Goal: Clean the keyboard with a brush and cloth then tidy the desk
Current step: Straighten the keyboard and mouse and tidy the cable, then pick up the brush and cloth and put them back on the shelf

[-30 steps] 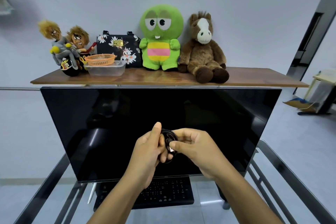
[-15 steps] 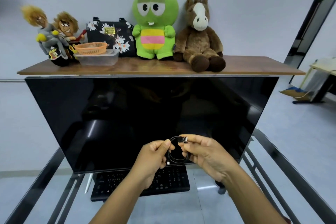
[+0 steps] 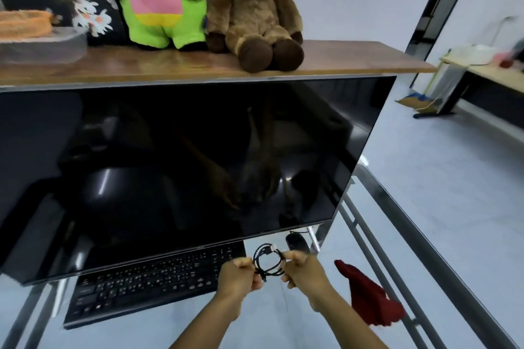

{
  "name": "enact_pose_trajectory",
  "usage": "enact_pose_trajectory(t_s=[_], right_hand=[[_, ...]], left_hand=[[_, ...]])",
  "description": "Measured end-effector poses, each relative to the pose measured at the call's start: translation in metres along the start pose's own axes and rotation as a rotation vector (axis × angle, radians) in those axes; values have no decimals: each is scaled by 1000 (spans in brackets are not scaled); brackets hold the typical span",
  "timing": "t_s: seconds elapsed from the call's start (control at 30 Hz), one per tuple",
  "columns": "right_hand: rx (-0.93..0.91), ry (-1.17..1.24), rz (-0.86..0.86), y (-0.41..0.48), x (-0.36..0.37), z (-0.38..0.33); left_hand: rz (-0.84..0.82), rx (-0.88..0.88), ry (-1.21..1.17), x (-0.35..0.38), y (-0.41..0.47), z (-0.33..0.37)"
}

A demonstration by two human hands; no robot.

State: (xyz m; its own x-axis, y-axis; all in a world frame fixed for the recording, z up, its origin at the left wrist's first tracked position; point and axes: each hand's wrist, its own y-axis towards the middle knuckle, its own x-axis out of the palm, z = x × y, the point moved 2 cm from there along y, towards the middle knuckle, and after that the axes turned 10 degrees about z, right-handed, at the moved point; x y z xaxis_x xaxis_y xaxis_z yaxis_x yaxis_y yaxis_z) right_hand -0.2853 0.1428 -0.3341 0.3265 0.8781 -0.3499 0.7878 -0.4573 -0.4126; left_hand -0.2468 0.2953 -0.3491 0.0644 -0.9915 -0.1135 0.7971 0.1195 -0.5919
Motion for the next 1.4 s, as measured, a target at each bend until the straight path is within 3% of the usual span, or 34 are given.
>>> enact_pose_trajectory(t_s=[0.17,0.33,0.47,0.6,0.83,1.0,1.2,1.4], right_hand=[[10,-129,3,45,6,13],[-119,-402,63,88,27,29],[-320,-651,21,88,34,19],[-375,-816,-47,87,43,23],[-323,-718,-12,84,32,21],[-392,-547,103,80,-33,25],[-213,-593,322,89,-142,69],[-1,-793,181,86,-177,109]], left_hand=[[9,100,304,28,30,-11],[23,167,500,34,52,-6],[23,261,714,38,65,-3],[70,353,941,44,72,-9],[91,429,1108,50,85,-10],[71,508,1179,47,77,-7],[-53,620,1158,84,18,-22],[-138,577,1205,152,1,-43]])
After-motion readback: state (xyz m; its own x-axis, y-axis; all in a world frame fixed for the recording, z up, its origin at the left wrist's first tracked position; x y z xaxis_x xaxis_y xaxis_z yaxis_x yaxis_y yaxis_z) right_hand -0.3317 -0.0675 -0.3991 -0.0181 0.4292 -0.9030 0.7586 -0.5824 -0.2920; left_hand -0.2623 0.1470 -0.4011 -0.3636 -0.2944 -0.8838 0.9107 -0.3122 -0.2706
